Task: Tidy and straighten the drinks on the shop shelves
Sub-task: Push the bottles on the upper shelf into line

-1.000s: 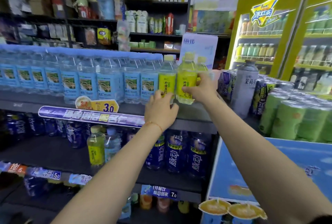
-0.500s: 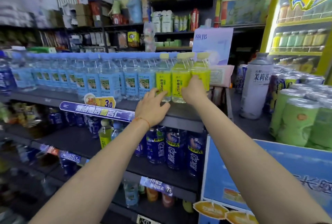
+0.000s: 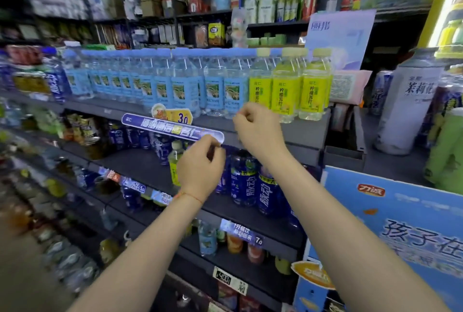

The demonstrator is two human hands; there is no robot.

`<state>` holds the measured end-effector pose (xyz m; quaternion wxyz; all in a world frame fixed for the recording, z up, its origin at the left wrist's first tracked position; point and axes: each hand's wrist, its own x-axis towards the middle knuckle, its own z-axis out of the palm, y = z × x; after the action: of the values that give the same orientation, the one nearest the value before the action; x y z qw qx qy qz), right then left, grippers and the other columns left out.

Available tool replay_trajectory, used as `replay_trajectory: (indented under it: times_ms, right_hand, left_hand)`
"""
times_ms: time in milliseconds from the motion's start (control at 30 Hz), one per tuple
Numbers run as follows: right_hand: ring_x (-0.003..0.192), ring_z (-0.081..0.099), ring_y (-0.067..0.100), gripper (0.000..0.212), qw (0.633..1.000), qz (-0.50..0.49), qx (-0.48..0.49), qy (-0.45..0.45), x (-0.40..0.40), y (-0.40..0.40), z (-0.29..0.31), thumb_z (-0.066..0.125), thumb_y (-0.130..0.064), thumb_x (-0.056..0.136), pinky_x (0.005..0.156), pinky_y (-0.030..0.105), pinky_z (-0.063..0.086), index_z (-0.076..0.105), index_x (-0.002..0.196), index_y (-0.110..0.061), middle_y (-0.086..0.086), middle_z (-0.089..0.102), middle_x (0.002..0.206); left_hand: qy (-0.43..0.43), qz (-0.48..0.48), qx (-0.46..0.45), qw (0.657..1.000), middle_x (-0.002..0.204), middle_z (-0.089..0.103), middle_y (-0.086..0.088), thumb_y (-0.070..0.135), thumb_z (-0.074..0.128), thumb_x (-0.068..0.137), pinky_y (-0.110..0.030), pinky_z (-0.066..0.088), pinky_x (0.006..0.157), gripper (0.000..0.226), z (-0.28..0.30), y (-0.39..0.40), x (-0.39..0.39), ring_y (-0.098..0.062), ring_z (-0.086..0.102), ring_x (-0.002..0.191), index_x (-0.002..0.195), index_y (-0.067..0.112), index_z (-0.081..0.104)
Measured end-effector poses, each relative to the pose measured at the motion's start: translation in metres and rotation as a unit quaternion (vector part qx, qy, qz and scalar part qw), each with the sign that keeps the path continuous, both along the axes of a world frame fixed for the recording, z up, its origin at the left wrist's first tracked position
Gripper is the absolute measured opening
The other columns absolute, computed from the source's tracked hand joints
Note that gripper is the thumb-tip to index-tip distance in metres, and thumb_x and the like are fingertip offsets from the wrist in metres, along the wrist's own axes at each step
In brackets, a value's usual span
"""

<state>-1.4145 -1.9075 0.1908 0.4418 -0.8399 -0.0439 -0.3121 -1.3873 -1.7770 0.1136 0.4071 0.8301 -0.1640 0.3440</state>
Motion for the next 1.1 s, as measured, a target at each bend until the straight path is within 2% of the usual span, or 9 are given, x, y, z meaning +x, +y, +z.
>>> replay_trajectory:
  times_ms: [67,167,233,367,500,667,800,1000,1100]
  right_hand:
    - [0.059,0.061,0.033,0.026,0.994,0.05,-0.043,0.087,0.001,0.023,-0.023,0.049,-0.021,0.083,0.057,0.044,0.052,0.058,0.072,0.001,0.02,0.063,0.063]
    - [0.045,0.06,0.028,0.025,0.959,0.097,-0.131,0.231,0.014,0.052,-0.071,0.049,-0.024,0.083,0.053,0.036,0.054,0.059,0.073,-0.004,0.015,0.068,0.063]
    - [0.068,0.068,0.028,0.019,0.951,0.077,-0.164,0.249,0.031,0.067,-0.098,0.05,-0.025,0.088,0.065,0.036,0.056,0.063,0.087,-0.011,0.01,0.072,0.082]
    - [0.109,0.059,0.035,0.049,0.953,0.01,-0.198,0.23,0.07,0.089,-0.12,0.053,-0.027,0.093,0.07,0.035,0.046,0.039,0.14,-0.023,0.011,0.043,0.142]
    - [0.11,0.06,0.034,0.068,0.947,-0.028,-0.239,0.21,0.107,0.107,-0.121,0.052,-0.027,0.095,0.067,0.037,0.05,0.018,0.154,-0.035,0.003,0.016,0.161]
    - [0.129,0.051,0.026,0.068,0.917,-0.071,-0.315,0.235,0.132,0.123,-0.128,0.046,-0.031,0.099,0.097,0.04,0.047,0.011,0.157,-0.029,-0.008,0.004,0.166]
    - [0.11,0.062,0.028,0.066,0.906,-0.122,-0.342,0.215,0.136,0.127,-0.138,0.044,-0.027,0.099,0.077,0.033,0.052,0.013,0.157,-0.026,-0.01,0.007,0.165]
    - [0.118,0.059,0.025,0.061,0.923,-0.134,-0.302,0.196,0.139,0.135,-0.138,0.045,-0.022,0.098,0.089,0.038,0.051,0.025,0.155,-0.025,-0.008,0.019,0.163]
    - [0.104,0.064,0.028,0.056,0.954,-0.124,-0.245,0.124,0.131,0.139,-0.137,0.049,-0.017,0.093,0.083,0.042,0.054,0.04,0.148,-0.025,-0.006,0.037,0.156]
  left_hand:
    - [0.136,0.036,0.009,0.99,0.063,0.058,-0.001,0.026,0.054,0.089,-0.033,0.033,0.051,0.021,-0.031,0.03,0.008,-0.025,0.054,0.063,0.068,0.024,0.054]
    - [0.278,0.046,0.042,0.959,0.082,0.069,-0.005,0.029,0.057,0.088,-0.034,0.043,0.064,0.017,-0.069,0.072,0.036,-0.029,0.063,0.083,0.076,0.021,0.067]
    - [0.313,0.03,0.018,0.949,0.085,0.07,-0.004,0.031,0.058,0.088,-0.034,0.048,0.07,0.016,-0.082,0.091,0.053,-0.028,0.064,0.087,0.078,0.024,0.067]
    - [0.335,0.002,-0.046,0.941,0.096,0.07,-0.005,0.029,0.059,0.085,-0.034,0.051,0.077,0.006,-0.088,0.115,0.086,-0.025,0.065,0.088,0.086,0.026,0.064]
    - [0.353,-0.019,-0.061,0.934,0.117,0.061,-0.004,0.033,0.065,0.079,-0.031,0.043,0.08,0.047,-0.086,0.13,0.125,-0.022,0.058,0.103,0.122,0.017,0.055]
    - [0.356,-0.091,-0.045,0.929,0.135,0.053,-0.007,0.022,0.072,0.076,-0.039,0.048,0.096,0.082,-0.085,0.132,0.172,-0.026,0.055,0.121,0.148,0.017,0.031]
    - [0.355,-0.126,-0.031,0.926,0.131,0.06,-0.003,0.025,0.071,0.077,-0.041,0.05,0.095,0.08,-0.094,0.127,0.195,-0.027,0.059,0.117,0.147,0.026,0.031]
    - [0.319,-0.083,-0.03,0.944,0.116,0.068,-0.001,0.029,0.076,0.075,-0.037,0.054,0.082,0.066,-0.099,0.138,0.192,-0.029,0.065,0.102,0.133,0.032,0.043]
    - [0.293,-0.075,-0.06,0.951,0.107,0.069,0.007,0.031,0.077,0.066,-0.034,0.053,0.08,0.068,-0.1,0.156,0.17,-0.024,0.066,0.098,0.127,0.036,0.047]
